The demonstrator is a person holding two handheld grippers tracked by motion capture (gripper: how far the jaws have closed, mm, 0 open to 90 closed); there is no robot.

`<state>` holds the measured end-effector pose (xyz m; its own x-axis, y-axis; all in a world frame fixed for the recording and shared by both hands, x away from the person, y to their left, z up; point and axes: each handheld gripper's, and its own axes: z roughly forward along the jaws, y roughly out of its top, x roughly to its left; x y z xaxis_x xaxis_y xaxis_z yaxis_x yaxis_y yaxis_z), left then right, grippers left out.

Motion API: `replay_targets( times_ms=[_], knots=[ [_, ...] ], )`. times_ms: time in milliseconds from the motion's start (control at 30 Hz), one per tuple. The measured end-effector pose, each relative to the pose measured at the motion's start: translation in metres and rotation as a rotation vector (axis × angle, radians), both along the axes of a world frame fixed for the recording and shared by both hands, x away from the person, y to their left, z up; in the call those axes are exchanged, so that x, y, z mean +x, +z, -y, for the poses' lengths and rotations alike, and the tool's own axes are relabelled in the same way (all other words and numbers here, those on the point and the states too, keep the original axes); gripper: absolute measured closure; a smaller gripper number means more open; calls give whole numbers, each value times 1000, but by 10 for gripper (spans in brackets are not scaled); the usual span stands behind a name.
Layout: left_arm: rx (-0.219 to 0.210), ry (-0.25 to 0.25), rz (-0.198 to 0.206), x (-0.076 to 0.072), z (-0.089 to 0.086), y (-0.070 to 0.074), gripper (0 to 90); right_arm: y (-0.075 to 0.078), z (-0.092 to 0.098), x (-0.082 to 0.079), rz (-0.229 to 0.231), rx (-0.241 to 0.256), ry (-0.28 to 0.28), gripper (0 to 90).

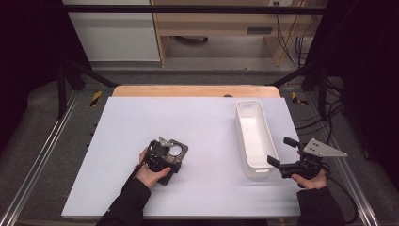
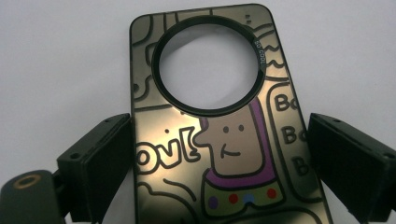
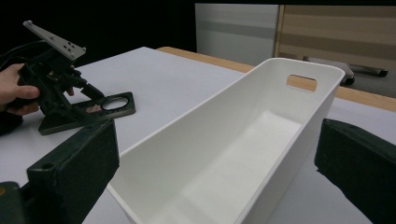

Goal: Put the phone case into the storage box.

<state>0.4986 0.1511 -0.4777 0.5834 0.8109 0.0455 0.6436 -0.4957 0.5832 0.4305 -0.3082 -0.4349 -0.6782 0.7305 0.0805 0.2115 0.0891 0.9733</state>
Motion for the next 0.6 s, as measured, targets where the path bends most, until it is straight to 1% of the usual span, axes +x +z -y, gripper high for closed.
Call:
replay_targets(
  times_ms=[100, 367, 600],
  knots=[
    [9, 4, -7, 1, 1, 1, 85, 0, 0, 0, 0, -1, 1, 5],
    [16, 13, -10, 1, 2, 2, 92, 0, -1, 0, 0, -1, 2, 5],
    [12, 13, -12, 1, 2, 2, 95, 0, -1, 0, 0, -2, 3, 5]
  ],
)
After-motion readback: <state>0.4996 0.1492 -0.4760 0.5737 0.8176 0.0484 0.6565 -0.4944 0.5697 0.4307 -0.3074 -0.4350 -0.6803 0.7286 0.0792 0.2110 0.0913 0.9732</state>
